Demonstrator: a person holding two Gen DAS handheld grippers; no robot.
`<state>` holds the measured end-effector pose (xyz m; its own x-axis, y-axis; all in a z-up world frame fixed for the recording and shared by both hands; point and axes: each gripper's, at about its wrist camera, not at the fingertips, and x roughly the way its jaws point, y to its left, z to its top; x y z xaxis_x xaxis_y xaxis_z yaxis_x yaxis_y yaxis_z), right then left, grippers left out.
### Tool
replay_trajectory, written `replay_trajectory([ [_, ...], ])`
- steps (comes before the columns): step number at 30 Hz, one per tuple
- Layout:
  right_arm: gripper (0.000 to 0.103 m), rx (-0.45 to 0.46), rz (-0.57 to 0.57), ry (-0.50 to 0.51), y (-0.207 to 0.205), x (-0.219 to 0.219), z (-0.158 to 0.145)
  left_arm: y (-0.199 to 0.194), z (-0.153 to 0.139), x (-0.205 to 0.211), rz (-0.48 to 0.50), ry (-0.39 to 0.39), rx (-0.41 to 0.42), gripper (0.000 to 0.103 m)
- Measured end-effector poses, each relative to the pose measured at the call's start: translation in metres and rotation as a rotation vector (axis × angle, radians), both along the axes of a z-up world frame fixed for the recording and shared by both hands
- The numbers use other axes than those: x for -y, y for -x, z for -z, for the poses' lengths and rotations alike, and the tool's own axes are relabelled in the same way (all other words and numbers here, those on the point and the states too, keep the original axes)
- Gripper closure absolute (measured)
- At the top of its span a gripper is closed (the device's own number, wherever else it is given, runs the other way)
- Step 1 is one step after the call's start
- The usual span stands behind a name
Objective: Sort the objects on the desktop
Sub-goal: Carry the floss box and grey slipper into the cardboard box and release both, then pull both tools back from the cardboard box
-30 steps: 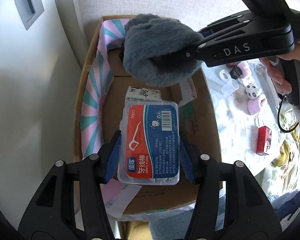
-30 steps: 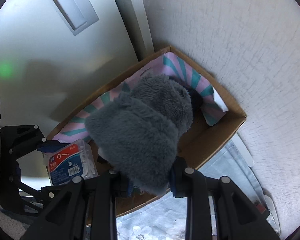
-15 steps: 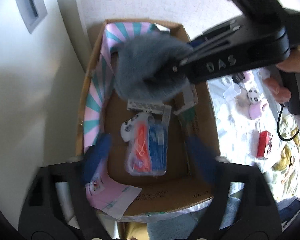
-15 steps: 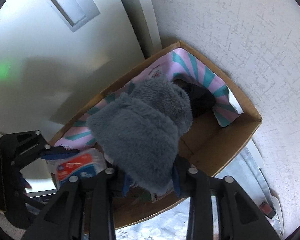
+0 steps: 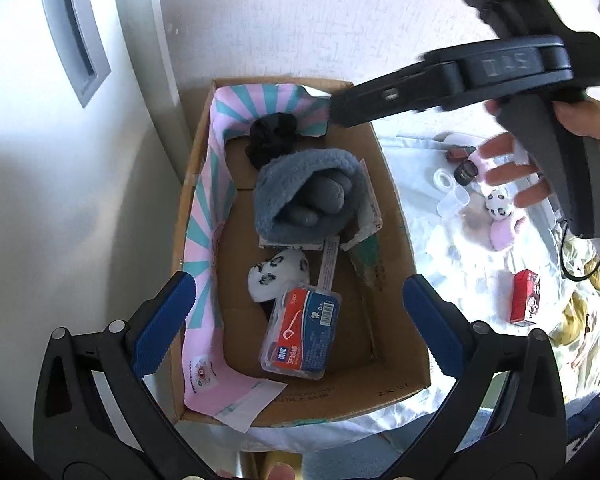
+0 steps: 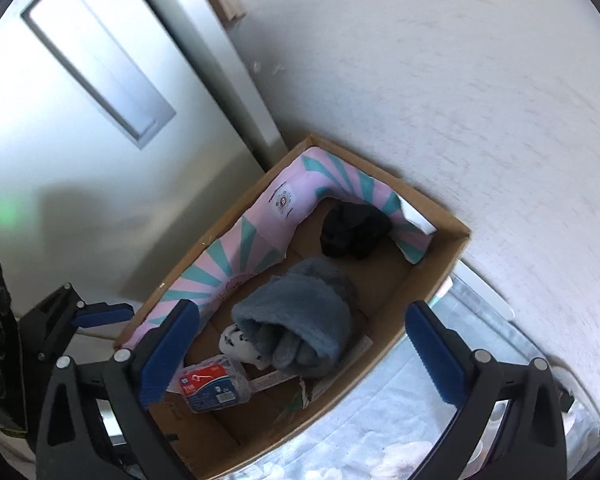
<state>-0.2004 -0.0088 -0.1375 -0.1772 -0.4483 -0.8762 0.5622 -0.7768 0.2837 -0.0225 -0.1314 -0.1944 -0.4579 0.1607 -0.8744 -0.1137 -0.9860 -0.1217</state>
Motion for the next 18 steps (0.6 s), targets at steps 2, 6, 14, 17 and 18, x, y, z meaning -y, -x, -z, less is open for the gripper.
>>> replay_trajectory([
  [2,0.0,-0.019,0.02,0.015,-0.005,-0.003,-0.006,-0.002,-0.005,-0.005,0.019,0.006,-0.012,0.0],
  [6,0.0,-0.038,0.038,0.066,-0.021,-0.04,-0.041,-0.006,-0.018,-0.029,0.097,0.04,-0.048,0.0],
  [14,0.0,-0.099,0.152,-0.133,-0.065,-0.139,-0.073,-0.001,-0.04,-0.092,0.24,0.057,-0.107,0.0],
  [17,0.0,-0.081,0.292,-0.234,-0.078,-0.184,-0.075,0.003,-0.045,-0.116,0.265,0.072,-0.099,0.0],
  [18,0.0,-0.072,0.314,-0.231,-0.083,-0.196,-0.073,0.004,-0.046,-0.122,0.264,0.08,-0.106,0.0],
])
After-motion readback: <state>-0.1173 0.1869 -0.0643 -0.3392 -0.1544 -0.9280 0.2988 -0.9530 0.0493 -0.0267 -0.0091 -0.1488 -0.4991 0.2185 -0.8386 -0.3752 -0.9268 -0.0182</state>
